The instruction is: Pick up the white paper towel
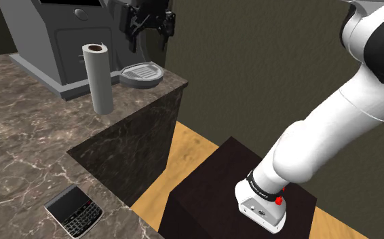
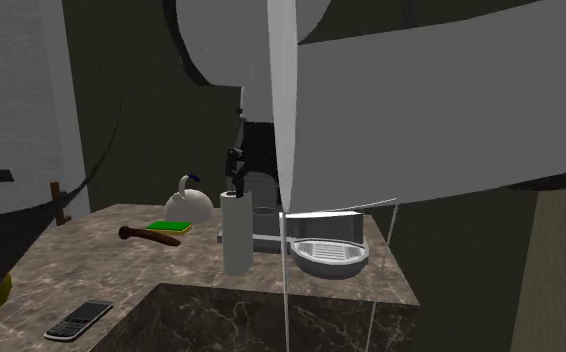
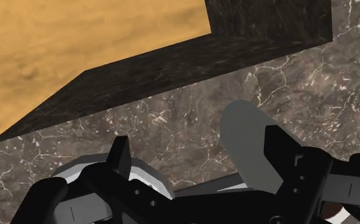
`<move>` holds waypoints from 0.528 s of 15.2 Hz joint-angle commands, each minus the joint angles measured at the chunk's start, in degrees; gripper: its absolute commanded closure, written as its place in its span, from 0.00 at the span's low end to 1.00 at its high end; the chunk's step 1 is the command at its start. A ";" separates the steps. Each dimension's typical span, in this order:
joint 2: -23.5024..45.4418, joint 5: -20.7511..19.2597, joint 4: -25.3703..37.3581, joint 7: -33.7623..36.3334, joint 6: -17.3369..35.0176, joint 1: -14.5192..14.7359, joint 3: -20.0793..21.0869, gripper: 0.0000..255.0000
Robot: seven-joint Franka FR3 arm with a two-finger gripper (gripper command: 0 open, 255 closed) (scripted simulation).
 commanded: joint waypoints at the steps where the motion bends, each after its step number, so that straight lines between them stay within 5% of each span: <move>1: 5.19 -1.49 5.62 3.30 -0.90 0.68 1.55 0.00; 8: 26.00 -9.23 31.19 13.72 -7.97 6.84 4.68 0.00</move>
